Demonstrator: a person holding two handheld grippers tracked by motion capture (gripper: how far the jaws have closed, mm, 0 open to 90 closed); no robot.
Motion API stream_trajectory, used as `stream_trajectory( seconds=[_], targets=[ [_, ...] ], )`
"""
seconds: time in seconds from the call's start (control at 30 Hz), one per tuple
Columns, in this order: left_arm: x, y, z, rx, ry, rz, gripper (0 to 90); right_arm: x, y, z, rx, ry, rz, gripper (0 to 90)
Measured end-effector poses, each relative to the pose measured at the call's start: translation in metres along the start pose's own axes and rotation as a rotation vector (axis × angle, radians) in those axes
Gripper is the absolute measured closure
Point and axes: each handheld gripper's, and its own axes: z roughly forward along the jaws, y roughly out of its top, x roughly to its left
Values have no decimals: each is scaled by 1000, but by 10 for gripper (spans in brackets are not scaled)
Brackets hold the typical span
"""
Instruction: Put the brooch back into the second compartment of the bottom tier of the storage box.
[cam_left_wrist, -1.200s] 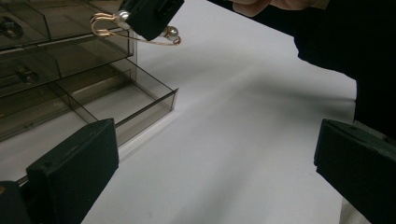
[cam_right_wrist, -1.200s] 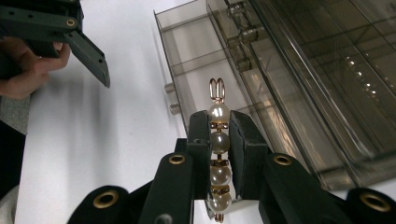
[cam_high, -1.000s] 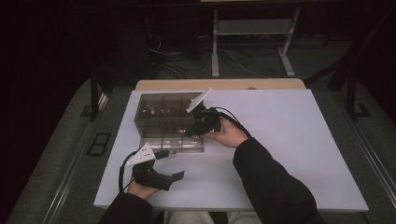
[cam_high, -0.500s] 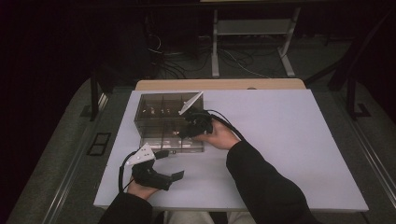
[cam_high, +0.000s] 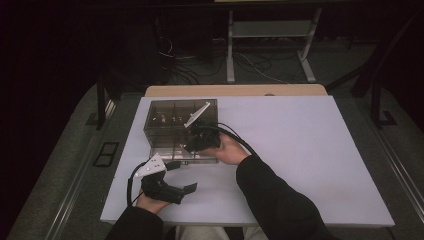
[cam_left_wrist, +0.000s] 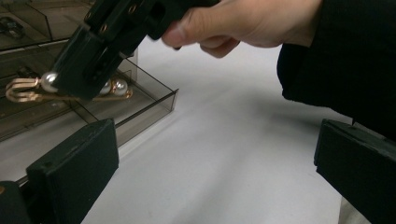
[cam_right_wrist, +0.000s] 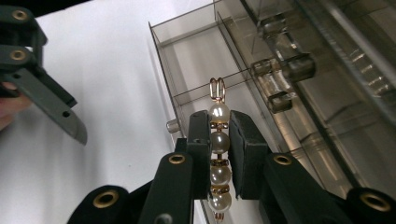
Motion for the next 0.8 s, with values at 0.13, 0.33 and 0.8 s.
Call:
stream_trajectory(
  seconds=[0.13, 0.33, 0.8],
  targets=[
    [0, 0, 0, 0, 0, 0, 0, 2, 1, 7, -2, -4, 0, 785],
    [0, 0, 0, -1, -1, 0, 0, 3, 1, 16, -1, -10, 8, 785],
    [0, 0, 0, -2, -2, 0, 0, -2, 1, 33, -4, -6, 42, 785]
  ],
)
